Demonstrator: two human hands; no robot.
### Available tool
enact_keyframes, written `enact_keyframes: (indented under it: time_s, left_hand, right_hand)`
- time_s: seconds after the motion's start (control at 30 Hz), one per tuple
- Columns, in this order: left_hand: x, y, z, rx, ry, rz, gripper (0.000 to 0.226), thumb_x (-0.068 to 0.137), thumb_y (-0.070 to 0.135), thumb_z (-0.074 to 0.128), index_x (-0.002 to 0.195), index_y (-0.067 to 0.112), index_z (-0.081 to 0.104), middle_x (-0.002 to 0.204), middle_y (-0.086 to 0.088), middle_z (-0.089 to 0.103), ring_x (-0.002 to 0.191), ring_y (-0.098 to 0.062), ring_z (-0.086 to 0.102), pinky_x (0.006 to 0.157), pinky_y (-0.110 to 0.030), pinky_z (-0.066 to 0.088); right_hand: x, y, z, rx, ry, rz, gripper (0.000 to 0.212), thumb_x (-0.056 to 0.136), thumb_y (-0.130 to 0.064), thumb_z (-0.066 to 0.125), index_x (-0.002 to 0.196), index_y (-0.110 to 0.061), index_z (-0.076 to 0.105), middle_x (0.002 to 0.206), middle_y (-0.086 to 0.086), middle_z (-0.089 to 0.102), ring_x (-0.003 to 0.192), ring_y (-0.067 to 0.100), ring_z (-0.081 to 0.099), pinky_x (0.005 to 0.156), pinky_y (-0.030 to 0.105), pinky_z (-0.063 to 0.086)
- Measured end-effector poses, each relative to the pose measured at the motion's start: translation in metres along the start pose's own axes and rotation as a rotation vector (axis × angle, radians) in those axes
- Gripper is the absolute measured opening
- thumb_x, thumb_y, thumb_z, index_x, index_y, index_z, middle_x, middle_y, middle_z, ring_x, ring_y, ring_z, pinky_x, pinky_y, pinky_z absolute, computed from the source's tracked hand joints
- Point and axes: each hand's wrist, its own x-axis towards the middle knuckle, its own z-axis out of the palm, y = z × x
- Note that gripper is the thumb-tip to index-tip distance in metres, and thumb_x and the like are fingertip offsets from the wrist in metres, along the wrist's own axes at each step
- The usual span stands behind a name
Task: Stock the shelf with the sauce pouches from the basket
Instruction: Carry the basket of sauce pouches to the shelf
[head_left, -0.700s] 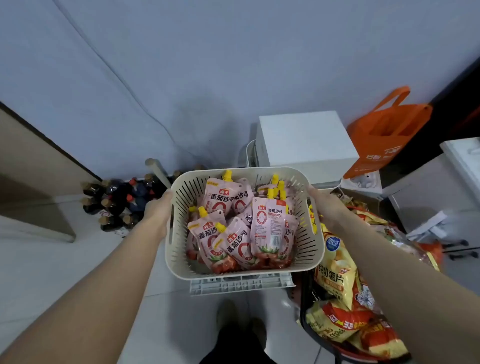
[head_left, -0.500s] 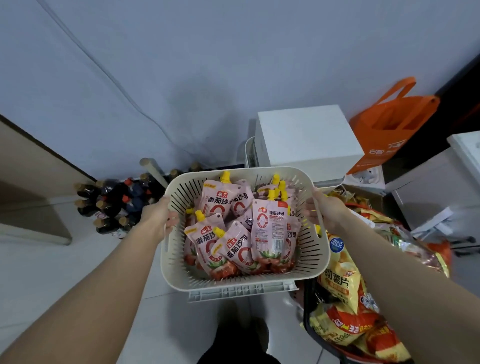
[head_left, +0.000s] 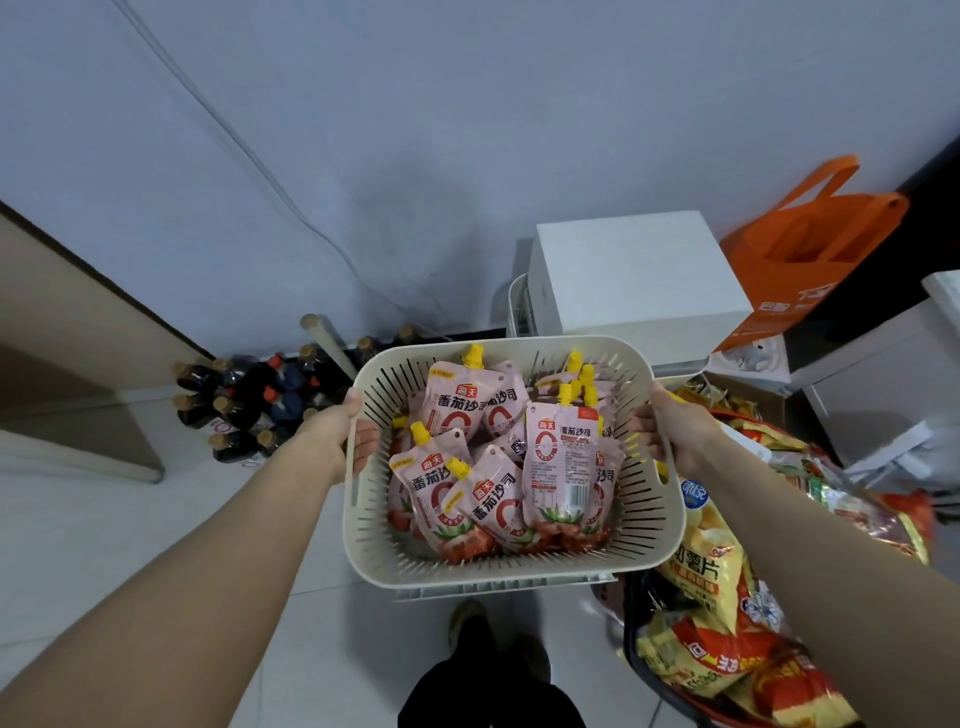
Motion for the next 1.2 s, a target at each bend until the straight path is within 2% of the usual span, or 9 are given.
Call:
enact_keyframes:
  time_s: [0.3, 0.5, 0.57, 0.63, 0.7, 0.8, 0.87, 1.07, 1.2]
  left_hand:
    - [-0.052, -0.009, -0.039, -0.075, 0.005, -0.041, 0.049, 0.092, 0.048, 0.047, 0.067, 0.005, 0.053, 0.066, -0.005, 0.052, 0.056, -0.018, 0.045, 0.057, -0.027, 0.036]
    - [-0.102, -0.035, -0.087, -0.180, 0.082, -0.043, 0.051, 0.090, 0.052, 0.047, 0.063, 0.009, 0.051, 0.063, -0.003, 0.050, 0.050, -0.018, 0.044, 0.050, -0.029, 0.034]
    - [-0.122, -0.052, -0.105, -0.250, 0.117, -0.044, 0.049, 0.090, 0.051, 0.048, 0.061, 0.011, 0.050, 0.051, -0.002, 0.053, 0.040, -0.017, 0.046, 0.051, -0.027, 0.033]
    - [-0.144, -0.074, -0.123, -0.326, 0.159, -0.060, 0.049, 0.089, 0.051, 0.049, 0.059, 0.013, 0.049, 0.032, -0.001, 0.050, 0.027, -0.015, 0.044, 0.051, -0.025, 0.032]
    - [-0.164, -0.101, -0.141, -0.409, 0.198, -0.100, 0.048, 0.088, 0.051, 0.050, 0.058, 0.014, 0.049, 0.028, 0.001, 0.047, 0.037, -0.014, 0.044, 0.051, -0.024, 0.033]
    - [-0.192, -0.144, -0.168, -0.577, 0.265, -0.155, 0.043, 0.087, 0.049, 0.053, 0.059, 0.016, 0.049, 0.048, 0.004, 0.053, 0.049, -0.012, 0.044, 0.052, -0.025, 0.034]
    - [-0.212, -0.175, -0.184, -0.682, 0.292, -0.197, 0.040, 0.087, 0.046, 0.054, 0.062, 0.016, 0.048, 0.060, 0.005, 0.050, 0.051, -0.011, 0.044, 0.052, -0.024, 0.033]
    - [-0.260, -0.281, -0.247, -0.931, 0.368, -0.266, 0.039, 0.088, 0.045, 0.055, 0.063, 0.016, 0.047, 0.061, 0.003, 0.048, 0.050, -0.013, 0.042, 0.052, -0.025, 0.031]
    - [-0.290, -0.350, -0.290, -1.069, 0.449, -0.265, 0.040, 0.090, 0.043, 0.052, 0.062, 0.015, 0.045, 0.061, 0.003, 0.047, 0.050, -0.013, 0.039, 0.055, -0.025, 0.030]
  right_hand:
    - [-0.062, -0.014, 0.005, -0.028, 0.004, -0.032, 0.044, 0.099, -0.041, 0.038, 0.072, -0.010, 0.054, 0.061, 0.006, 0.056, 0.047, 0.014, 0.043, 0.042, 0.023, 0.032]
    - [-0.108, -0.020, 0.016, -0.038, -0.112, -0.080, 0.047, 0.100, -0.037, 0.036, 0.062, -0.013, 0.051, 0.047, 0.001, 0.051, 0.039, 0.011, 0.038, 0.037, 0.020, 0.027]
    - [-0.123, -0.023, 0.022, -0.040, -0.211, -0.084, 0.044, 0.099, -0.035, 0.036, 0.061, -0.017, 0.048, 0.041, -0.003, 0.050, 0.032, 0.008, 0.035, 0.031, 0.016, 0.025]
    - [-0.137, -0.024, 0.031, -0.072, -0.264, -0.097, 0.039, 0.096, -0.032, 0.039, 0.060, -0.018, 0.047, 0.041, -0.004, 0.048, 0.033, 0.008, 0.036, 0.032, 0.017, 0.027]
    - [-0.153, -0.025, 0.039, -0.142, -0.284, -0.125, 0.037, 0.094, -0.029, 0.044, 0.061, -0.013, 0.053, 0.048, 0.001, 0.051, 0.039, 0.013, 0.042, 0.039, 0.022, 0.032]
    - [-0.183, -0.024, 0.060, -0.241, -0.350, -0.163, 0.032, 0.094, -0.021, 0.044, 0.067, -0.007, 0.055, 0.055, 0.006, 0.051, 0.044, 0.015, 0.043, 0.042, 0.023, 0.033]
    - [-0.205, -0.021, 0.080, -0.292, -0.395, -0.184, 0.036, 0.097, -0.027, 0.042, 0.068, -0.008, 0.052, 0.057, 0.005, 0.048, 0.044, 0.014, 0.041, 0.041, 0.020, 0.032]
    - [-0.274, 0.015, 0.156, -0.481, -0.515, -0.215, 0.036, 0.098, -0.033, 0.044, 0.071, -0.010, 0.052, 0.060, 0.005, 0.047, 0.041, 0.013, 0.040, 0.031, 0.011, 0.031]
    - [-0.328, 0.060, 0.208, -0.589, -0.617, -0.232, 0.037, 0.097, -0.036, 0.044, 0.074, -0.008, 0.053, 0.061, 0.005, 0.048, 0.045, 0.014, 0.041, 0.036, 0.016, 0.034]
